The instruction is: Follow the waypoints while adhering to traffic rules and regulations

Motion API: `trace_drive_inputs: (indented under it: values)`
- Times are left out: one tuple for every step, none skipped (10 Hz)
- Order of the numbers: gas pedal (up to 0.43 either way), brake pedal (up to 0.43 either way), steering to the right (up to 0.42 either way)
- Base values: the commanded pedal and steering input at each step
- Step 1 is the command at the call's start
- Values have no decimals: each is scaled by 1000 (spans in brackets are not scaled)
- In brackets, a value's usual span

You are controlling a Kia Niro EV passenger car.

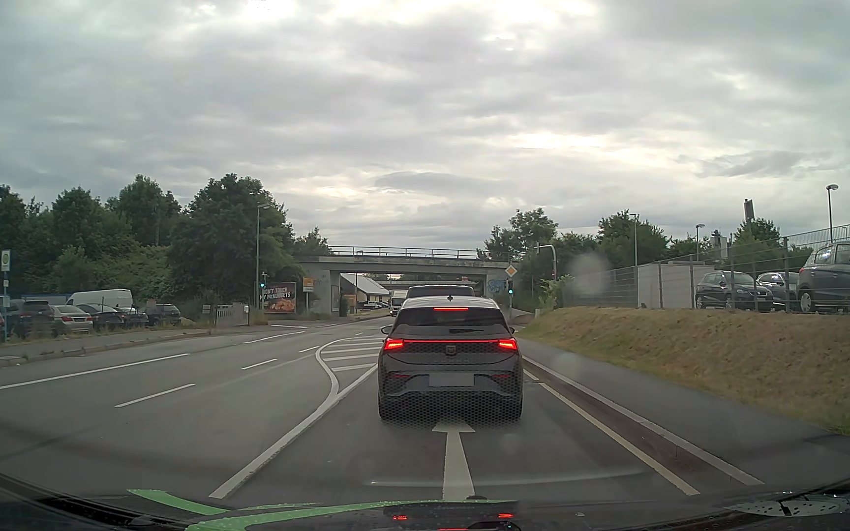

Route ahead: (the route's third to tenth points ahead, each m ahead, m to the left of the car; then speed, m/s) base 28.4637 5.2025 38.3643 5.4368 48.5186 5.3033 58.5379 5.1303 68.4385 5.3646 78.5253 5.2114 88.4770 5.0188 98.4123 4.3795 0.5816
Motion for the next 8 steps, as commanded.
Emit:
trace_drive_inputs:
  values:
    - [0,0,0]
    - [0,0,0]
    - [0,0,0]
    - [0,0,0]
    - [0,0,0]
    - [0,0,0]
    - [0,0,0]
    - [0,0,0]
